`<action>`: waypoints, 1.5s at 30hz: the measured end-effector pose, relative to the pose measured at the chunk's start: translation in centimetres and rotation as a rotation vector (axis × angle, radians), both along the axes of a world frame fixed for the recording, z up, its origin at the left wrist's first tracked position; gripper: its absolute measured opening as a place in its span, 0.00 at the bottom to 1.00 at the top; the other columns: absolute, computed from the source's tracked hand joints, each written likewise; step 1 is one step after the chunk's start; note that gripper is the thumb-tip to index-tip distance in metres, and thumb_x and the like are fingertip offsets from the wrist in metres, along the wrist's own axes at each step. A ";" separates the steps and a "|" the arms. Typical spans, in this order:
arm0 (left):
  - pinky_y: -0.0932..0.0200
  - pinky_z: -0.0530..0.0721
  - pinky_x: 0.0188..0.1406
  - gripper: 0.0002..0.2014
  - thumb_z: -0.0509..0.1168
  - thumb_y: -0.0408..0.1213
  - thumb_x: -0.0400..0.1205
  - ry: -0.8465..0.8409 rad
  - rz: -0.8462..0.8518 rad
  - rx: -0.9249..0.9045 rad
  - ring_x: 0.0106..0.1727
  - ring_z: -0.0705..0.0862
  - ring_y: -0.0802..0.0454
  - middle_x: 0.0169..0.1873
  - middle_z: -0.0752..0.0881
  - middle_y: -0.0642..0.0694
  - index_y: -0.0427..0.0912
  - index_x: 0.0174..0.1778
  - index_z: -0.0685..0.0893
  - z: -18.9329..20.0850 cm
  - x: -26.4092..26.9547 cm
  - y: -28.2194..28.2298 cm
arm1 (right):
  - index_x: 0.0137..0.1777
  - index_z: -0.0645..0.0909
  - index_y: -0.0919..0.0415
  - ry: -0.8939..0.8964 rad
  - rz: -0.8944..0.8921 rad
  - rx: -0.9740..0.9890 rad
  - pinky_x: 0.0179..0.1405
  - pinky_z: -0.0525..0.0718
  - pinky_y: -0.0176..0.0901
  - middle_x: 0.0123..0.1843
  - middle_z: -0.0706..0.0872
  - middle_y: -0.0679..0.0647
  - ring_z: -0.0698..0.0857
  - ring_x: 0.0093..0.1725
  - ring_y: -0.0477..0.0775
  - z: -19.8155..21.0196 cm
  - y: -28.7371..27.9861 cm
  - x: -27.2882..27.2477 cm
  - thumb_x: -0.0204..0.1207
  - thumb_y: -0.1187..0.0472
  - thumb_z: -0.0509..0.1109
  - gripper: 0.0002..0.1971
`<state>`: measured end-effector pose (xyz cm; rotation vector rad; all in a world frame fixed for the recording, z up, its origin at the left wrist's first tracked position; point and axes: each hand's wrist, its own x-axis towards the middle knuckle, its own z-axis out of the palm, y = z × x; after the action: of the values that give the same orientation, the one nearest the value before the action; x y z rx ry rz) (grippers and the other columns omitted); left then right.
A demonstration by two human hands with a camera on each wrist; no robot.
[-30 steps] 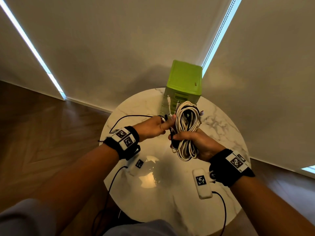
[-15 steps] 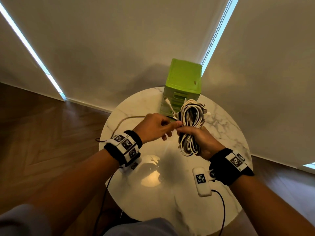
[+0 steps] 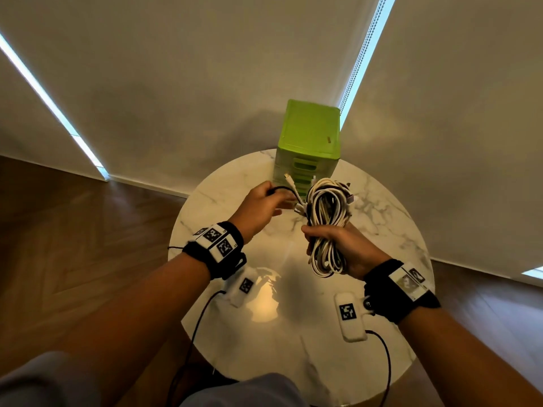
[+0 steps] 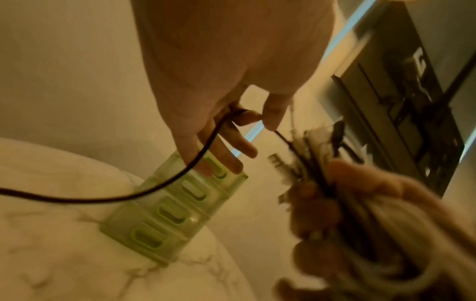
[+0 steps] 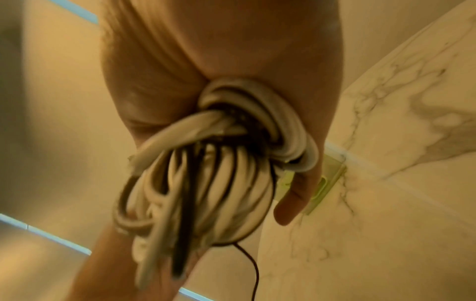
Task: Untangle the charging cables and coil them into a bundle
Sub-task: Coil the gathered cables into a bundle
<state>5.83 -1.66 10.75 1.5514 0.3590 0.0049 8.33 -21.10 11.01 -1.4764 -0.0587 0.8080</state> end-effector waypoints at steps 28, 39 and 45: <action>0.44 0.77 0.76 0.33 0.41 0.66 0.87 0.178 -0.417 -0.026 0.68 0.84 0.51 0.72 0.81 0.49 0.54 0.86 0.60 -1.3 -3.9 -1.5 | 0.52 0.82 0.68 0.033 -0.211 0.225 0.37 0.87 0.48 0.41 0.83 0.66 0.84 0.38 0.64 -0.5 1.8 -0.2 0.73 0.57 0.79 0.16; 0.57 0.78 0.35 0.20 0.75 0.55 0.78 0.075 -0.368 0.463 0.28 0.76 0.58 0.25 0.77 0.53 0.45 0.31 0.80 -2.1 -5.8 5.2 | 0.49 0.86 0.71 -0.028 -0.026 0.038 0.34 0.86 0.46 0.42 0.87 0.64 0.87 0.34 0.59 2.1 -0.5 1.5 0.77 0.57 0.75 0.14; 0.59 0.82 0.66 0.16 0.71 0.45 0.84 -0.201 -0.148 0.385 0.61 0.85 0.61 0.57 0.85 0.55 0.35 0.58 0.83 0.2 -3.4 5.0 | 0.60 0.90 0.64 -0.051 0.134 -0.070 0.32 0.85 0.41 0.45 0.92 0.62 0.88 0.36 0.55 1.8 0.2 0.0 0.77 0.58 0.76 0.14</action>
<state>2.43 3.35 10.91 1.9370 0.0845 0.1201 8.32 -20.90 12.80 -1.5720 -0.1712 0.8879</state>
